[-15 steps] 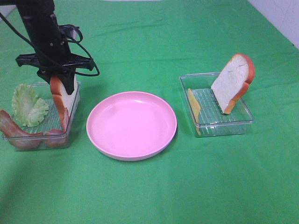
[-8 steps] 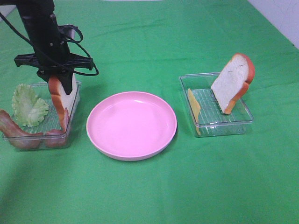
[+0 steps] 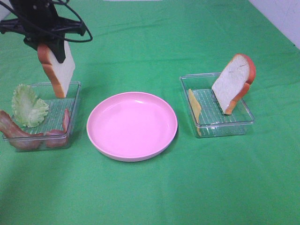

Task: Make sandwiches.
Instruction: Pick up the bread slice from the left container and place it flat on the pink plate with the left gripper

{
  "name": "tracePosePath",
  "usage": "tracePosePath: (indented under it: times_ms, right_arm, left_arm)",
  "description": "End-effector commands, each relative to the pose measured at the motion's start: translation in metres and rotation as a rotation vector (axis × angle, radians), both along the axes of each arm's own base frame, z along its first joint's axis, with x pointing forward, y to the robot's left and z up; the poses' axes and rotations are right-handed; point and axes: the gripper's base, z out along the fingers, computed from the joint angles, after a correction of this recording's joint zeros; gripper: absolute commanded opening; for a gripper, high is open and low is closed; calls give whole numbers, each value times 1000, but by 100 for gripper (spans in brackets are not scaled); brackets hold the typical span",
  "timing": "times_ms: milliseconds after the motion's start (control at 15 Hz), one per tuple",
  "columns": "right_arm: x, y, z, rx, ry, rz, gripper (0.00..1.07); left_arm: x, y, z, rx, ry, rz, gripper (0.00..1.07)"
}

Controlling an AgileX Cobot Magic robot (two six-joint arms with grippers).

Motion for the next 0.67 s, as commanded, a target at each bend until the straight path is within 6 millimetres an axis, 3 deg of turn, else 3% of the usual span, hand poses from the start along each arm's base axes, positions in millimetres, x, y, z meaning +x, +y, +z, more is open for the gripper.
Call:
tracePosePath:
  times_ms: [67,267,333,467,667]
  right_arm:
    - [-4,0,-1,-4,-35,4,77]
    - [-4,0,-1,-4,-35,4,77]
    - [-4,0,-1,-4,-35,4,77]
    - [-4,0,-1,-4,-35,4,77]
    - [-4,0,-1,-4,-35,4,77]
  left_arm:
    - [-22,2,33,-30,19,-60,0]
    - [-38,7,68,-56,-73,-83,0]
    - [-54,5,77,-121,-100,-90,0]
    - [-75,-1,63,-287,-140,-63,0]
    - [-91,-14,6,-485,-102,-80,0]
